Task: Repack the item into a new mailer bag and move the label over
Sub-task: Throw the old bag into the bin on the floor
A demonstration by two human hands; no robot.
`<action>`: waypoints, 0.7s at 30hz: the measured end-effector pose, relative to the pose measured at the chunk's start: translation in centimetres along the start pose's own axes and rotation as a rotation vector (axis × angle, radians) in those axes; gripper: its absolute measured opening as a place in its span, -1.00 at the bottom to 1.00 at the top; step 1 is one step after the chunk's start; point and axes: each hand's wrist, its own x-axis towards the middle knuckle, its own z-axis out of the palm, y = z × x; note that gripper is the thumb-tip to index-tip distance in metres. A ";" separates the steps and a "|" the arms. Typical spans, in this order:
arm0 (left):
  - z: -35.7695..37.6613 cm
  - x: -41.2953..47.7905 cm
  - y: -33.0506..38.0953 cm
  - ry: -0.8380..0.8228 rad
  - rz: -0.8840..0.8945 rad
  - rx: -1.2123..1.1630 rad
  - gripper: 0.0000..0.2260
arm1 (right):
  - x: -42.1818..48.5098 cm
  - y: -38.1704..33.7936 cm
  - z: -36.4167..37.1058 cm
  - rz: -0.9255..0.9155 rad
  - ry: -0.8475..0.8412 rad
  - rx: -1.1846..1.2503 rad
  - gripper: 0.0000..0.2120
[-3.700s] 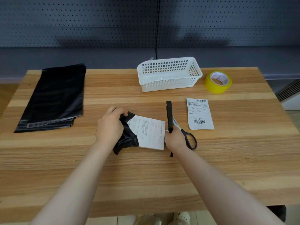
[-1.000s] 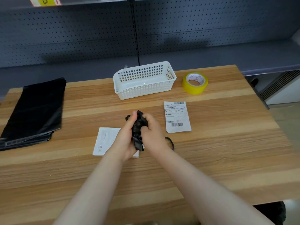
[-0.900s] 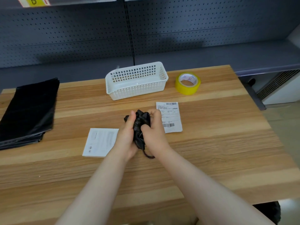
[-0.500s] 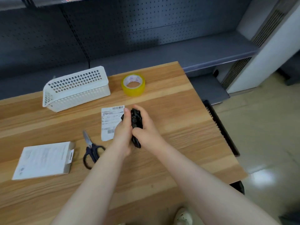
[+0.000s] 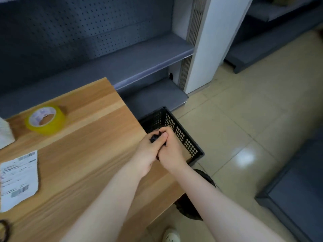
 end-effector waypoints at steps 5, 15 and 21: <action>4.8 2.8 -0.9 -0.028 0.140 0.325 -0.66 | 0.5 3.5 -5.0 0.094 0.138 0.035 -0.72; 13.3 10.3 -6.5 -0.296 0.285 0.974 -0.70 | 1.3 14.4 -11.7 0.287 0.282 0.028 -0.56; 17.5 13.5 -10.9 -0.438 0.237 1.292 -0.66 | 0.0 21.9 -13.0 0.335 0.319 -0.105 -0.47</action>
